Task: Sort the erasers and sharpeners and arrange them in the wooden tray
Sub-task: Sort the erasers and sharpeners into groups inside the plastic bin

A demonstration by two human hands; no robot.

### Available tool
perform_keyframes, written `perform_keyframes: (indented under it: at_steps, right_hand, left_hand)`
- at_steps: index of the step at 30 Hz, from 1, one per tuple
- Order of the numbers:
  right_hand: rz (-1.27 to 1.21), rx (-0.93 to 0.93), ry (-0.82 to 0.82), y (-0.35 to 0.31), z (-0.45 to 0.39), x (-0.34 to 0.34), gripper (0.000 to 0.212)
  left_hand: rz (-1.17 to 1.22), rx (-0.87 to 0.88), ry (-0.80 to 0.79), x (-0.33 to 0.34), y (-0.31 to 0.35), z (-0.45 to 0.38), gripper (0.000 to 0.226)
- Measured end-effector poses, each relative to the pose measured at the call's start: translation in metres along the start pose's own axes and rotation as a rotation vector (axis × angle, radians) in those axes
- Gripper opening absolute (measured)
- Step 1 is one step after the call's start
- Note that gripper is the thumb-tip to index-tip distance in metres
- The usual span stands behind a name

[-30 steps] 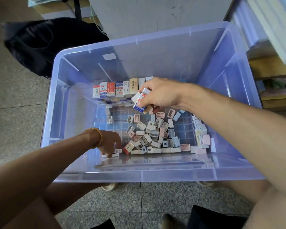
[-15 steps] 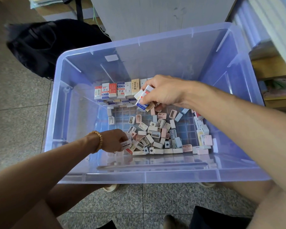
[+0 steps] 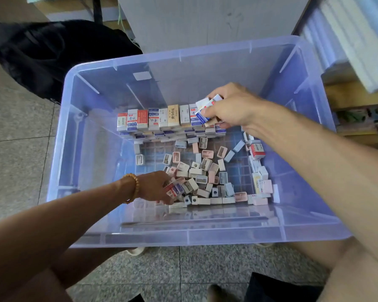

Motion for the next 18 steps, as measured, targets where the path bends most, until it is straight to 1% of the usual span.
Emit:
perform_keyframes:
  at_steps: [2,3,5,6,7,9,11,14,16,18]
  right_hand:
    - [-0.063,0.027,0.088,0.002,-0.005,-0.006,0.011]
    - [-0.109,0.044,0.113,0.004,-0.009,-0.008,0.016]
    - [-0.214,0.094,0.131,0.011,-0.019,-0.007,0.024]
    - [-0.261,0.121,0.133,0.016,-0.024,-0.005,0.025]
    - [-0.301,0.15,0.134,0.021,-0.029,-0.004,0.024]
    - [-0.359,0.215,0.134,0.035,-0.04,-0.001,0.019]
    - [-0.38,0.269,0.142,0.046,-0.049,0.001,0.024]
    - [-0.356,0.308,0.174,0.051,-0.055,0.005,0.029]
    - [-0.327,0.313,0.159,0.05,-0.061,0.009,0.025]
    - [-0.295,0.292,0.143,0.046,-0.063,0.014,0.016]
  left_hand:
    - [-0.055,0.01,0.006,-0.001,0.003,0.0,0.019]
    - [-0.08,0.012,0.005,-0.001,0.005,0.0,0.02]
    - [-0.118,0.002,-0.024,0.0,0.006,0.002,0.021]
    - [-0.135,-0.005,-0.04,0.0,0.006,0.003,0.021]
    - [-0.152,-0.008,-0.044,-0.003,0.006,0.005,0.021]
    - [-0.141,-0.004,0.005,-0.013,0.007,0.01,0.018]
    - [-0.063,0.014,0.103,-0.027,0.011,0.016,0.015]
    - [0.199,0.059,0.247,-0.041,0.017,0.024,0.009]
    - [0.371,0.077,0.319,-0.045,0.02,0.027,0.009]
    - [0.483,0.082,0.36,-0.047,0.02,0.028,0.017]
Point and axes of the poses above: each hand's wrist, its own z-axis away from the middle knuckle, its own x-axis out of the palm, y = z × x, the point moved 4 cm from there along -z, towards the middle knuckle, and after that the axes turned 11 degrees about x, right-handed, at the moved point
